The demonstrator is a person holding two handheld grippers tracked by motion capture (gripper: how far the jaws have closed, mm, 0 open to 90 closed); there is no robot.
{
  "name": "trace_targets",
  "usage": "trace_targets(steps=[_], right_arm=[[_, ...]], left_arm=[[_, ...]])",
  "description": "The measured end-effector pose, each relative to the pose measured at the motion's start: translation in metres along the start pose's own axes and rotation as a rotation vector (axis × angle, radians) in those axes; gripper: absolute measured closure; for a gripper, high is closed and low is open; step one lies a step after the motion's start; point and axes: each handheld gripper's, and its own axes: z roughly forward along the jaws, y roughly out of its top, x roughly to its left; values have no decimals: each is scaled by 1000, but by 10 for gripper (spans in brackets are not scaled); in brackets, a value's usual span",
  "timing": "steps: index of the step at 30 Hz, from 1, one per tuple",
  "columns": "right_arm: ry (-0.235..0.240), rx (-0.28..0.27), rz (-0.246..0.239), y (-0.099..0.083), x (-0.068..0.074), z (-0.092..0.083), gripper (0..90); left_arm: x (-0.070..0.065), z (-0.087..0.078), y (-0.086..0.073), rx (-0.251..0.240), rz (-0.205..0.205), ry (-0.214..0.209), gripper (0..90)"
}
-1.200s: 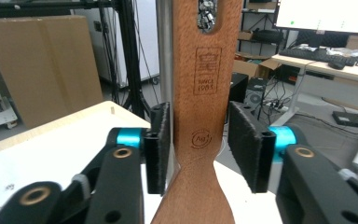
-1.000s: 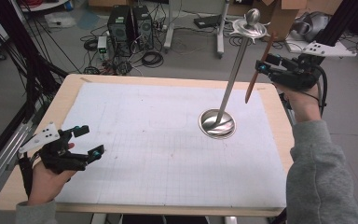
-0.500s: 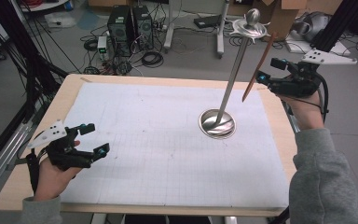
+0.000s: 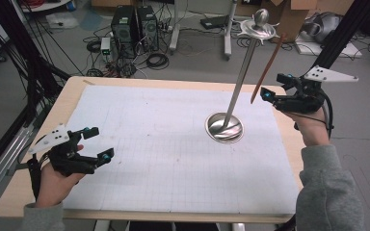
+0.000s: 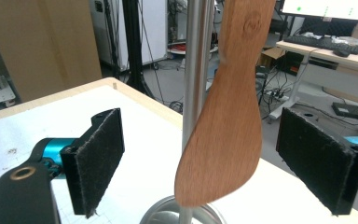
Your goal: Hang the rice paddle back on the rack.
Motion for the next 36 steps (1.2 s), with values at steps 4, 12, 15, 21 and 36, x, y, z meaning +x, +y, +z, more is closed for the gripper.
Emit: trace_targets(steps=[4, 12, 15, 21, 36], right_arm=[[-4, 1, 10, -11, 1, -2, 136], [-2, 37, -2, -34, 6, -5, 136], [2, 47, 0, -42, 9, -5, 136], [11, 24, 22, -57, 15, -10, 136], [-34, 25, 68, -97, 24, -24, 136]], left_arm=[[0, 1, 1, -4, 0, -1, 26], [1, 7, 2, -1, 1, -6, 26], [3, 8, 2, -10, -2, -5, 26], [6, 12, 1, -14, -6, 8, 26], [9, 17, -11, -22, 2, 58, 26]])
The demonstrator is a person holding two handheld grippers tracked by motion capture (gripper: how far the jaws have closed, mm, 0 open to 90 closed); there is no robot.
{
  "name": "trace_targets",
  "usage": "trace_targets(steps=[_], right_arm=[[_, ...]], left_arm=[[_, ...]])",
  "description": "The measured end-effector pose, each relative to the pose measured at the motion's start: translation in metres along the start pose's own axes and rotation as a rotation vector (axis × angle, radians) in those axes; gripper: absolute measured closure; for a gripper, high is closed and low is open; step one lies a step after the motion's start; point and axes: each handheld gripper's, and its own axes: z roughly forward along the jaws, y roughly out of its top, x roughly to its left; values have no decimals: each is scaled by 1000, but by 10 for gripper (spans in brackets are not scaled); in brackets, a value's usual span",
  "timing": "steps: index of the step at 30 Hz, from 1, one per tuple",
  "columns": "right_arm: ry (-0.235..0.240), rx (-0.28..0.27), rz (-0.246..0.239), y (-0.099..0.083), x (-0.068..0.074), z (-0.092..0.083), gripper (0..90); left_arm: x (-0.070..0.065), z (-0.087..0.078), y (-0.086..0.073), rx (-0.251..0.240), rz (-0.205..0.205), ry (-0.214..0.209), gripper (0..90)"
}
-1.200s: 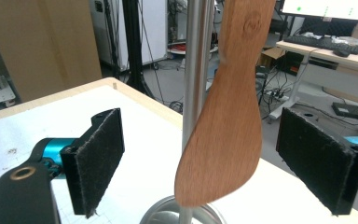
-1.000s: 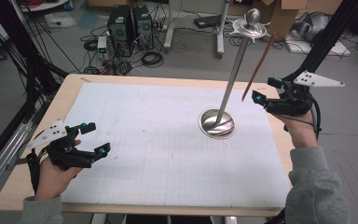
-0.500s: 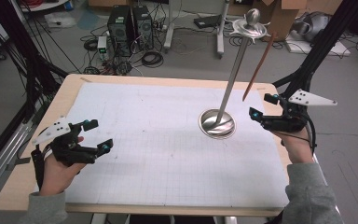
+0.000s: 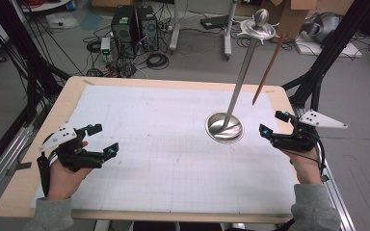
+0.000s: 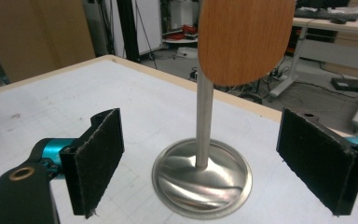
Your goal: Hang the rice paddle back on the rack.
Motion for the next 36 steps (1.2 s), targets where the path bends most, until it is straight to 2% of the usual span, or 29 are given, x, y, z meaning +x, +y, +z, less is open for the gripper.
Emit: trace_targets(steps=[4, 9, 16, 20, 24, 28, 31, 34, 36], right_arm=[[22, 12, 35, -13, 2, -1, 136], [14, 18, 18, -27, 7, -1, 136], [-2, 20, 28, -42, 8, -4, 136], [-20, 12, 52, -52, 5, -7, 135], [-7, -13, 93, -61, 4, -10, 136], [-10, -13, 90, -64, 3, -12, 136], [-36, -16, 81, -66, 3, -15, 136], [-86, -1, 59, -72, 3, -16, 137], [-101, 9, 64, -76, 0, -17, 137]], left_arm=[[2, 0, -1, 3, -3, 1, 26], [3, 1, -3, 7, -9, 3, 26], [5, -2, -4, 3, -13, 14, 26], [7, -3, -7, 7, -14, 26, 26], [12, -4, -14, 25, -19, 41, 26], [17, -4, -20, 39, -28, 54, 26], [21, -6, -22, 43, -31, 64, 26], [26, -10, -24, 35, -38, 82, 26], [29, -13, -25, 29, -44, 99, 26]])
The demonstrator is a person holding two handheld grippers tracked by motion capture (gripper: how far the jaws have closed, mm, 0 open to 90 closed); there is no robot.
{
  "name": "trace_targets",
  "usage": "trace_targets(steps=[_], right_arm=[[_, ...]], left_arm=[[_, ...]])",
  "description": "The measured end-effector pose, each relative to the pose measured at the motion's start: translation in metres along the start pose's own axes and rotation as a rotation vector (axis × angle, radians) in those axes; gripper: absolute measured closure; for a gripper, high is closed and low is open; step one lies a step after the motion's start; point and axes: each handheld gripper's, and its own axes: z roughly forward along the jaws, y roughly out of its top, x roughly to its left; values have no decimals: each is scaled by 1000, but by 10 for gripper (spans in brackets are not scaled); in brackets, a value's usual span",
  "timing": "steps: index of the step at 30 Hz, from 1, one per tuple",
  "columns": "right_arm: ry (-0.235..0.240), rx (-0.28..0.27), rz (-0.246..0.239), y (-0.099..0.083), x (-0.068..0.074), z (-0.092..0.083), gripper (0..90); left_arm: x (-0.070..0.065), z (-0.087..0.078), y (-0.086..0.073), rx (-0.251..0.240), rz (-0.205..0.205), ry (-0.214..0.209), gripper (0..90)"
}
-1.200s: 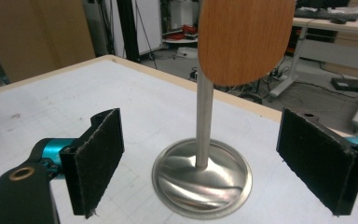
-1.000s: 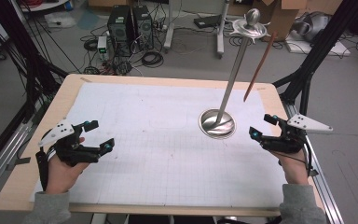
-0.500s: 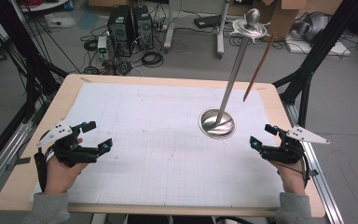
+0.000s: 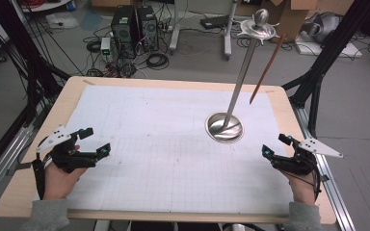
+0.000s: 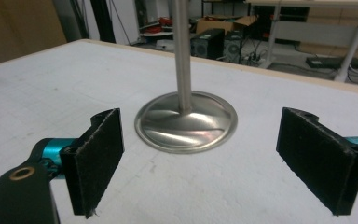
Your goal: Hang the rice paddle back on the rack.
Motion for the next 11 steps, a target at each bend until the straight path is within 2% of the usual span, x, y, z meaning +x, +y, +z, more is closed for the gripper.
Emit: trace_targets(steps=[6, 11], right_arm=[[-27, -23, 29, -2, -5, -5, 136], [-15, -33, 31, -1, -4, -4, 136]], left_arm=[[5, -1, -7, 3, -1, 39, 26], [4, -2, -9, 11, -2, 47, 26]])
